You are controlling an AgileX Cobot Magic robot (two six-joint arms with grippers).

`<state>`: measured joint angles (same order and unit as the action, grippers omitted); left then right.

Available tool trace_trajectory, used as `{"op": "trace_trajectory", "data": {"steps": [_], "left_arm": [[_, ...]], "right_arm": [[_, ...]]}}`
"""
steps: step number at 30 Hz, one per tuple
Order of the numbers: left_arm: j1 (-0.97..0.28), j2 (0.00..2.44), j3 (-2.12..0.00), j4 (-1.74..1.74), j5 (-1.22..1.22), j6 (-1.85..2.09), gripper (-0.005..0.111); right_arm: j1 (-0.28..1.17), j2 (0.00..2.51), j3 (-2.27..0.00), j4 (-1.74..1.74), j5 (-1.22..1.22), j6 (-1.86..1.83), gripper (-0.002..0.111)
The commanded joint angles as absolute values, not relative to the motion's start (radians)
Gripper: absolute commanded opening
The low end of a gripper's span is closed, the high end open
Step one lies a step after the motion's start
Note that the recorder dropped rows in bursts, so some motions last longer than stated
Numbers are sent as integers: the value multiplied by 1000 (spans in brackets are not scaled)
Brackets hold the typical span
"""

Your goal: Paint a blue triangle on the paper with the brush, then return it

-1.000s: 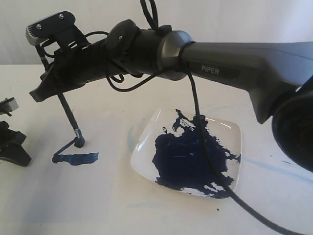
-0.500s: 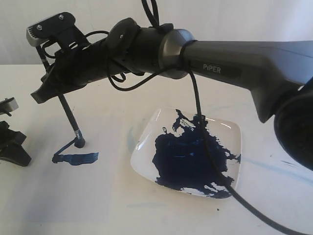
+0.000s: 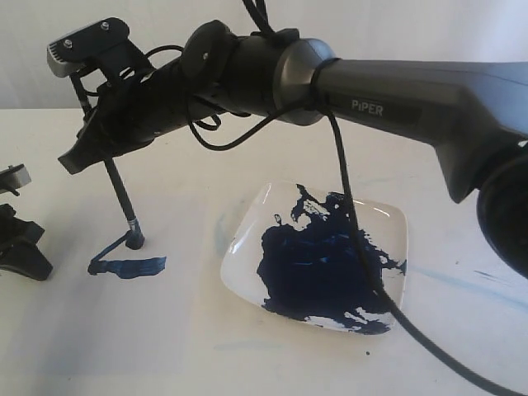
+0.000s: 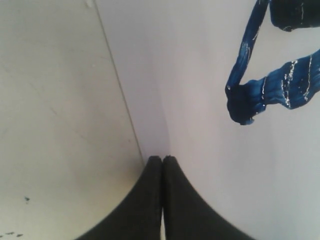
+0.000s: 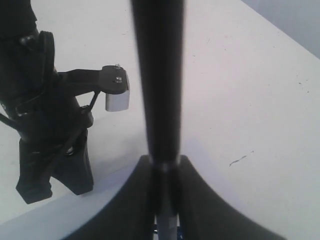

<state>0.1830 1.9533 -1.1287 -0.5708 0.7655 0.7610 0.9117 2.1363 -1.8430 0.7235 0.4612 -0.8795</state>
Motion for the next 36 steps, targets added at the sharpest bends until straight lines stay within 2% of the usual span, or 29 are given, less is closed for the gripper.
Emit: {"op": "trace_trajectory", "data": {"steps": [1,36], "left_arm": [[185,1943,-1130,-577,785,759,0],[185,1943,-1130,-577,787,759,0]], "right_arm": [[894,2124,-1841,691,497,-859,0],[875,2046,-1788,573,563,-759,0]]}}
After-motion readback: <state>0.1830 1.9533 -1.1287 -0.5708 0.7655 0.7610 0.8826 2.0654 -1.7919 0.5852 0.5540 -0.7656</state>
